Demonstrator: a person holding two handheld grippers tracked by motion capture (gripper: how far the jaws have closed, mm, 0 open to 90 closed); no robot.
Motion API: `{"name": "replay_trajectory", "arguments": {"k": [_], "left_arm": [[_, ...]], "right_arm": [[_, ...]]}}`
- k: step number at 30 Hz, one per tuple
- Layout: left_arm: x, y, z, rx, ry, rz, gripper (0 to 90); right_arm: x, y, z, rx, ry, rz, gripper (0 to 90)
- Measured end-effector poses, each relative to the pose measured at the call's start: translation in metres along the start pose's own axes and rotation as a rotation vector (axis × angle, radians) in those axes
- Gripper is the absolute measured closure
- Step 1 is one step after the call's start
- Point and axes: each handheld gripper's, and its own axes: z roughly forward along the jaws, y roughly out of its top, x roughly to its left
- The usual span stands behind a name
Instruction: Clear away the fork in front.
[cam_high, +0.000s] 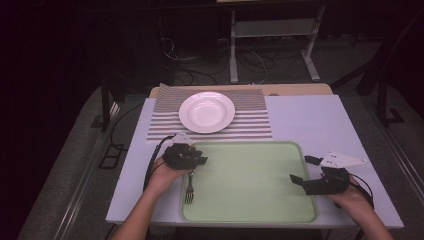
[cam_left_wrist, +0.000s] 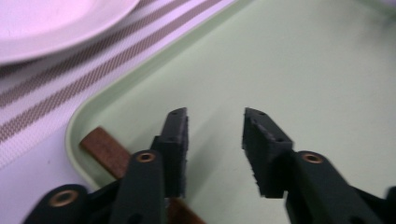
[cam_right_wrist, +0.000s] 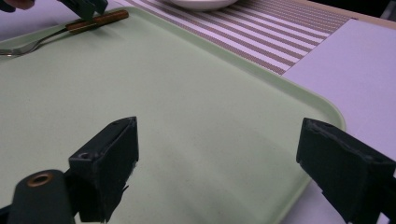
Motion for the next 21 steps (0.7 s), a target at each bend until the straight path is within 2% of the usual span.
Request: {"name": "replay_trajectory", "arguments": {"k": [3, 9, 16, 19, 21], "left_arm": [[-0.005, 0.001, -0.009, -0.04, -0.032, 0.01, 47.2], [-0.014, -0.005, -0.026, -0.105, -0.032, 0.035, 32.1], [-0.017, -0.018, -0.038, -0.119, -0.001, 0.037, 11.3], [-0.017, -0.024, -0.04, -0.105, 0.0, 0.034, 0.0], [-0.018, -0.027, -0.04, -0.108, 0.006, 0.05, 0.0]], "right_arm": [[0.0, 0.0, -0.001, -0.003, 0.001, 0.001, 13.1], [0.0, 0.001, -0.002, -0.006, -0.001, 0.005, 13.1], [0.001, 0.001, -0.002, -0.003, -0.001, 0.002, 13.1], [0.001, 0.001, -0.002, -0.003, -0.002, 0.002, 13.1], [0.001, 0.0, -0.002, -0.002, -0.001, 0.001, 13.1]]}}
